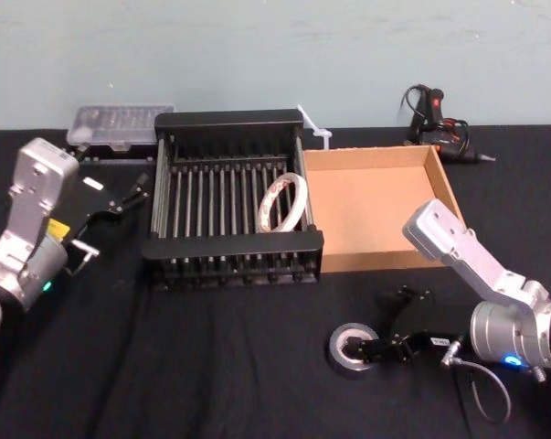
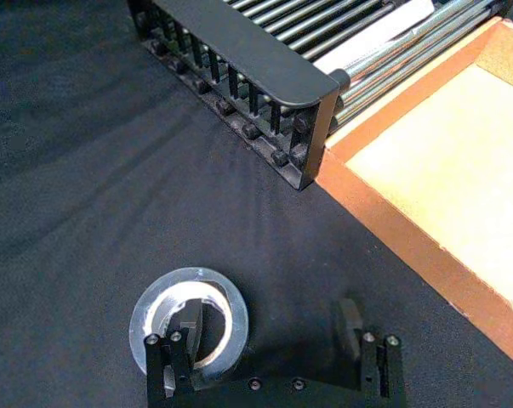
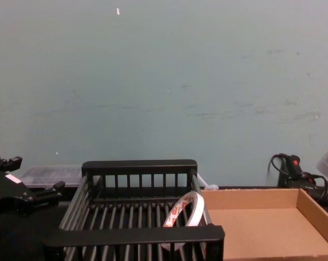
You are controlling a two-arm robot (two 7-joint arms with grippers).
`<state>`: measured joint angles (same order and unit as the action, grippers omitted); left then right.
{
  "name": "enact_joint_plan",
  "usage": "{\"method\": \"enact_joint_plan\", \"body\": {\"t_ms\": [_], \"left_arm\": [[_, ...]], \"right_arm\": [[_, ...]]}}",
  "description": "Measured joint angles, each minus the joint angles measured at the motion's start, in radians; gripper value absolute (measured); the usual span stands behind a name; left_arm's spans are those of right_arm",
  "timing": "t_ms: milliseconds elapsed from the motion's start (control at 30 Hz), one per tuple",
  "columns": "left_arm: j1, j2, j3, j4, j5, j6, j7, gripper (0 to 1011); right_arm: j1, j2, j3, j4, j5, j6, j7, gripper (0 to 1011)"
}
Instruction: Pick up the white tape and place it into the black box , Pick up the silver tape and place it into the brown box.
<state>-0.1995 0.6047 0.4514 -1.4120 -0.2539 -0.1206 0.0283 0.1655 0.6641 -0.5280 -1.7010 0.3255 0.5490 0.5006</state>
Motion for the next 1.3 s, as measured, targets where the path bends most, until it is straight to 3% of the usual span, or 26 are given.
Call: {"method": "enact_joint_plan", "body": {"t_ms": [300,733,1033,1067,1200,1300], "left_arm": [[0.000,0.000,0.000,0.000,0.000,0.000,0.000,1001],[0.000,0.000,0.000,0.000,0.000,0.000,0.000,1001],[0.000,0.000,0.000,0.000,0.000,0.000,0.000,1001],[0.000,0.000,0.000,0.000,0.000,0.000,0.000,1002],[0.000,0.000,0.000,0.000,0.000,0.000,0.000,1001],[0.000,0.000,0.000,0.000,0.000,0.000,0.000,1001]], "right_arm": [[-0.001,0.001,0.001,-0.001,0.000,0.000,0.000,966],[-0.001,0.001,0.001,-0.002,0.000,0.000,0.000,622],[-0.001,0.001,0.001,-0.002,0.000,0.000,0.000,327],[-0.001,0.001,0.001,-0.002,0.000,0.000,0.000,255],[-0.001,0.001,0.001,-0.002,0.000,0.000,0.000,174],[-0.001,0.001,0.001,-0.002,0.000,0.000,0.000,169]]}}
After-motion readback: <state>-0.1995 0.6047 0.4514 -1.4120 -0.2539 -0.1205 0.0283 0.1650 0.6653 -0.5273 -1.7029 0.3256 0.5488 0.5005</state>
